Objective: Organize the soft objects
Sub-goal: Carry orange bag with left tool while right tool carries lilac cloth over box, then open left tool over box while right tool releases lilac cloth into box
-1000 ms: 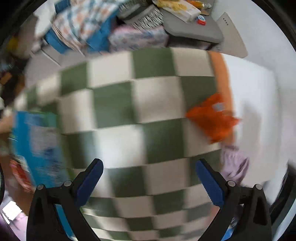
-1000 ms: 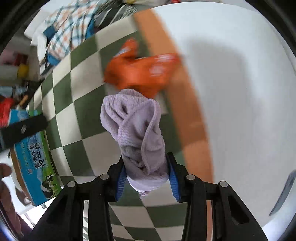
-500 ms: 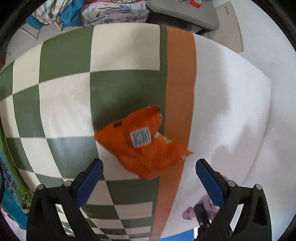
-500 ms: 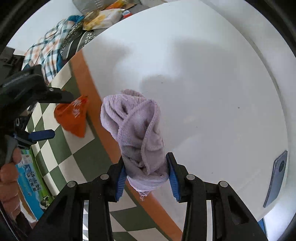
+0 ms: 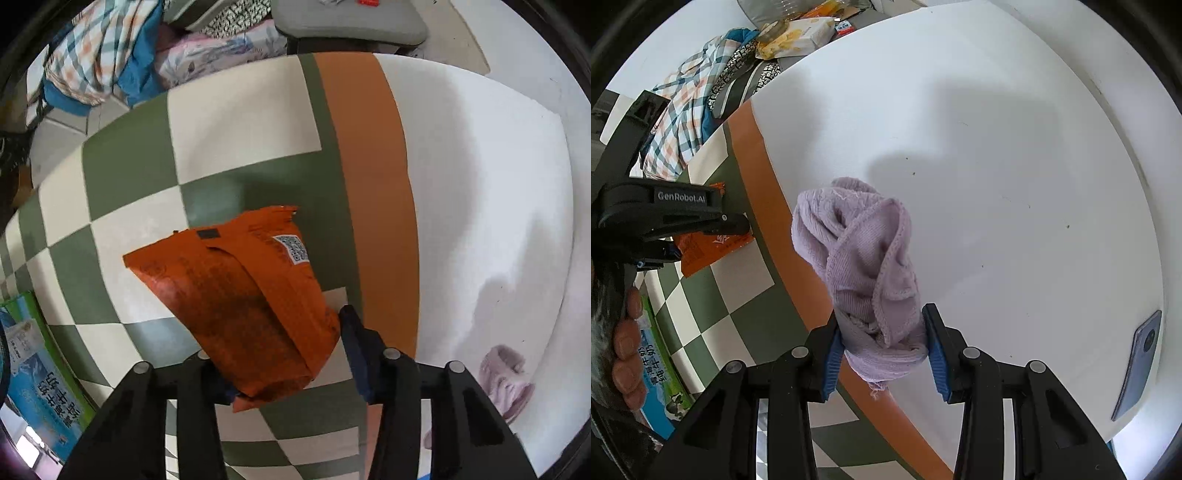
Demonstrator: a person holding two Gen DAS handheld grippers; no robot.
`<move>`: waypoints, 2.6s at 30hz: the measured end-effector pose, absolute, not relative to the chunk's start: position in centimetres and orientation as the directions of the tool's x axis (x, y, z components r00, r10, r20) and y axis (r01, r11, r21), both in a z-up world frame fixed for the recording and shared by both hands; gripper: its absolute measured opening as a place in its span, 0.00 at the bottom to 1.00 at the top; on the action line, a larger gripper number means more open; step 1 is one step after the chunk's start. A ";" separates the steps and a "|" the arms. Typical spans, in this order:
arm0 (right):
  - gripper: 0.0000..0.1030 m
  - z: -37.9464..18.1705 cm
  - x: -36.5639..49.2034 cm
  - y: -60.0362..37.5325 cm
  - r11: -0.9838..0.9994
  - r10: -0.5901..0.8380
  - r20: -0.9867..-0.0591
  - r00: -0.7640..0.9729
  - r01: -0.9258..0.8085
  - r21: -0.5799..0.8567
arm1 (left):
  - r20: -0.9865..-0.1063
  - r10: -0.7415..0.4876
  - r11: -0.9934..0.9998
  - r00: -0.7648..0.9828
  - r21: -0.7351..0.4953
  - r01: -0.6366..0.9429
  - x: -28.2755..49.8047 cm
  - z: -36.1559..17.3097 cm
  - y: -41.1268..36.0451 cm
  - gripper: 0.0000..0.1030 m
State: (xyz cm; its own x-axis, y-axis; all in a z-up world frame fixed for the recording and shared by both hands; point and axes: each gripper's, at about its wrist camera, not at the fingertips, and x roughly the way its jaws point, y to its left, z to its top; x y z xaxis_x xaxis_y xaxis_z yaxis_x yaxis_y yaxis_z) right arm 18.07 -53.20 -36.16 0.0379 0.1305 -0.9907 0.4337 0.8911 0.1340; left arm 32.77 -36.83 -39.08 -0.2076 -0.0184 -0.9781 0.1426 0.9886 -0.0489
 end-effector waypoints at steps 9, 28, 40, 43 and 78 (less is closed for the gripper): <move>0.41 -33.7 18.2 -51.3 0.908 0.118 -0.991 0.070 0.395 0.136 | -0.996 -0.056 0.975 -0.077 -0.071 0.211 28.2 -34.2 -34.2 0.33; 0.41 -22.9 13.0 -34.0 0.946 0.237 -0.952 0.192 0.178 0.271 | -0.957 -0.256 0.958 0.140 -0.231 0.172 14.3 -17.6 -14.3 0.33; 0.41 -21.2 10.2 -13.4 0.935 0.355 -0.928 0.112 -0.055 0.351 | -0.973 -0.193 0.980 0.125 -0.197 -0.026 11.7 -18.7 4.5 0.33; 0.41 -21.6 10.7 -10.4 0.938 0.344 -0.935 0.092 -0.088 0.336 | -0.974 -0.204 0.977 0.097 -0.208 -0.037 12.2 -20.1 6.4 0.33; 0.68 -25.2 13.7 -5.9 0.972 0.233 -0.971 0.047 -0.053 0.230 | -0.962 -0.273 0.961 -0.029 -0.271 -0.055 14.8 -24.4 10.0 0.78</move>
